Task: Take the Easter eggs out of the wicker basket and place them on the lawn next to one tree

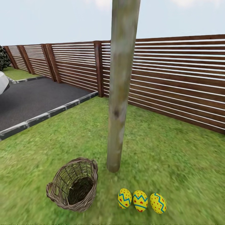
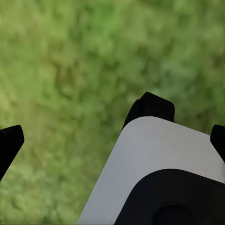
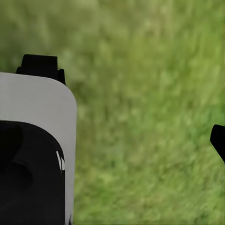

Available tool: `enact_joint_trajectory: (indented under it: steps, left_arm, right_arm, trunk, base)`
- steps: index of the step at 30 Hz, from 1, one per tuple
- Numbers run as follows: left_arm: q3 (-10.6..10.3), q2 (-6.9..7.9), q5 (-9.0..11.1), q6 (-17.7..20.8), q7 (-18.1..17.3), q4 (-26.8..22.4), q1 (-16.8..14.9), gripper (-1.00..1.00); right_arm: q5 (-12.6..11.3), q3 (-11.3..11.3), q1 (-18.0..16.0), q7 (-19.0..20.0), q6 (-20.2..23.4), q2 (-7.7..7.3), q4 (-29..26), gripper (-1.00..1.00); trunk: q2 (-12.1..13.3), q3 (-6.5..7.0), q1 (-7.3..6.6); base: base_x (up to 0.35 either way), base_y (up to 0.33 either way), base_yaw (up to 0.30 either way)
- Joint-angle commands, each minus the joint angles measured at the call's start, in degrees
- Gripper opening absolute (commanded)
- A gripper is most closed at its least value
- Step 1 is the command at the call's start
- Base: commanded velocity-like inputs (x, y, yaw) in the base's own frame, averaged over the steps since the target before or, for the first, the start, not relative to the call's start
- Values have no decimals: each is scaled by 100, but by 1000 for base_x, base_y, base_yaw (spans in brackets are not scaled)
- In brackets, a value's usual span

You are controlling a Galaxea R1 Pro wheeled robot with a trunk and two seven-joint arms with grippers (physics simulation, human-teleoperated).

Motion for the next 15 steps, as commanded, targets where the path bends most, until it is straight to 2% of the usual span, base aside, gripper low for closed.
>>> enact_joint_trajectory:
  steps: [1, 15]
  left_arm:
    - [-49, -1, 59, -22, -38, 22, -9, 100]
    - [-49, -1, 59, -22, -38, 24, -9, 100]
  right_arm:
    - [-35, 49, -4, -13, 17, 1, 1, 100]
    - [-39, 49, -4, -13, 25, 0, 1, 100]
  trunk:
    - [-2, -14, -1]
    - [-2, -141, -1]
  base:
    - [0, 0, 0]
    - [0, 0, 0]
